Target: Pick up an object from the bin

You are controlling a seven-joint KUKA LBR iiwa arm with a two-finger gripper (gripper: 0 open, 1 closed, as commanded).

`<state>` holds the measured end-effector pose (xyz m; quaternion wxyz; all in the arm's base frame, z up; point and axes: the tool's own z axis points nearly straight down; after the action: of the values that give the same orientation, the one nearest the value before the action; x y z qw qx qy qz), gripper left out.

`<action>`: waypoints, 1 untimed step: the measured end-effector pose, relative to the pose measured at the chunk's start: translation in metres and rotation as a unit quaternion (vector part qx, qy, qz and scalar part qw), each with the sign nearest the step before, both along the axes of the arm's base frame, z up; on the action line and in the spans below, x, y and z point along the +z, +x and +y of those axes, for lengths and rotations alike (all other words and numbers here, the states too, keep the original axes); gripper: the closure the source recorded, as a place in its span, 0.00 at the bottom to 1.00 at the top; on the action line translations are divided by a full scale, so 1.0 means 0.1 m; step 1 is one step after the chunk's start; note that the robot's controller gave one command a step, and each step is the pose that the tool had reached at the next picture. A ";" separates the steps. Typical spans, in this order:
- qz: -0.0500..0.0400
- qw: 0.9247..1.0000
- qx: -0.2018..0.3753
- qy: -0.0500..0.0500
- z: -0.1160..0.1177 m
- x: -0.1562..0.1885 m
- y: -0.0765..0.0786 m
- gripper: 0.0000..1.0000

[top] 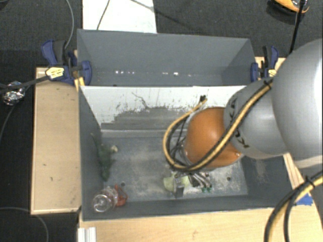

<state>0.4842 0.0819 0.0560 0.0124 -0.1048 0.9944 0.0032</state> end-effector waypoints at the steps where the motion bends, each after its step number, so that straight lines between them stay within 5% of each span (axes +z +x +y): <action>1: 0.000 1.000 -0.001 0.000 0.00 0.05 0.00 1.00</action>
Offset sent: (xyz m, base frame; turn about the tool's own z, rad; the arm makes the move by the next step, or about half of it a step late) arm -0.0002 -0.0001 0.0626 0.0000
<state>0.4839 0.0820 0.0605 0.0119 -0.1041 0.9945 0.0033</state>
